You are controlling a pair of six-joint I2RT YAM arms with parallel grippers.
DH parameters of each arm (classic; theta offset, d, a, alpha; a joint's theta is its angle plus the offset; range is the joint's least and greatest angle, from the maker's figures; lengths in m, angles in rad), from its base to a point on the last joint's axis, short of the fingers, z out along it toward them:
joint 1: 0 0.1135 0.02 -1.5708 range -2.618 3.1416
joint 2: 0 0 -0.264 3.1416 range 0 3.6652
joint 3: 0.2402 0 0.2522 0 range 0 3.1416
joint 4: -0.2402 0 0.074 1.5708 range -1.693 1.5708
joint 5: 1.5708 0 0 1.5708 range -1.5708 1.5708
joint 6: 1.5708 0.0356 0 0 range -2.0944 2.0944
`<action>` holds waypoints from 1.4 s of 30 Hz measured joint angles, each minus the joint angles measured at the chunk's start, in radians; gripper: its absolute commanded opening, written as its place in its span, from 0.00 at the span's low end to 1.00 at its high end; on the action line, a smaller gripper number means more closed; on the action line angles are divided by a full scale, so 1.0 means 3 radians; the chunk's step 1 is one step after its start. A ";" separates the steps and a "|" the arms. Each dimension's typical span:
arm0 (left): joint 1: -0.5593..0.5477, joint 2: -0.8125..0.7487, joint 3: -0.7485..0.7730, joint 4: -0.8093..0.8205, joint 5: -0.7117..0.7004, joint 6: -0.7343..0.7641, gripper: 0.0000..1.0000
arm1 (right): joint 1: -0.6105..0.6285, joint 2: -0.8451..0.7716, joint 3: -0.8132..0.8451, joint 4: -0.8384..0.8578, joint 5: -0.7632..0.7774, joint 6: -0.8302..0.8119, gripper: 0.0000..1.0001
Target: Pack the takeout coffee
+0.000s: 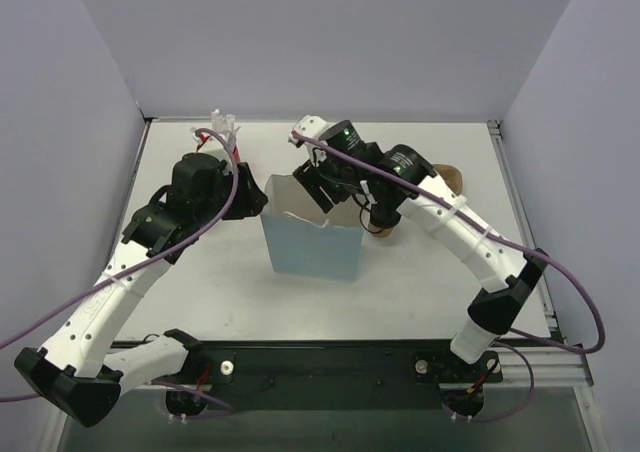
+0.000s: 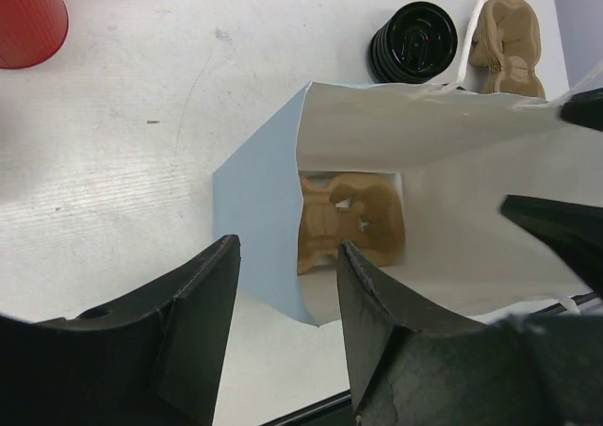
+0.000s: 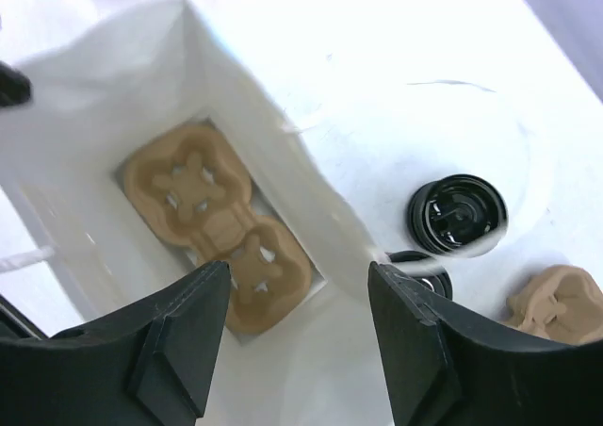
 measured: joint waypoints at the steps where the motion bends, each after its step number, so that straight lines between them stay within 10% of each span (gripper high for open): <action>1: -0.0004 0.0027 0.0017 0.0009 -0.0006 0.0015 0.56 | 0.0000 -0.0042 0.0066 -0.0015 0.0086 0.0121 0.61; 12: -0.0048 0.0247 0.0094 0.0043 -0.0118 0.0132 0.49 | -0.0076 -0.0299 0.0390 -0.0685 0.1122 0.1438 0.60; 19: -0.0071 0.0290 0.0094 0.0043 -0.0163 0.0201 0.00 | -0.0262 -0.0175 0.0184 -0.1027 0.1133 0.1837 0.45; 28: -0.0086 0.0314 0.0272 -0.0001 -0.0214 0.0244 0.00 | -0.0263 0.0224 0.0351 -0.1086 0.0989 0.1924 0.00; 35: -0.0086 0.0313 0.0412 -0.0085 -0.0404 0.0291 0.00 | -0.0264 0.0460 0.0877 -0.1059 0.0917 0.1946 0.07; 42: -0.0086 0.0313 0.0390 -0.0137 -0.0434 0.0275 0.28 | -0.0266 0.0481 0.0917 -0.1068 0.0848 0.2005 0.31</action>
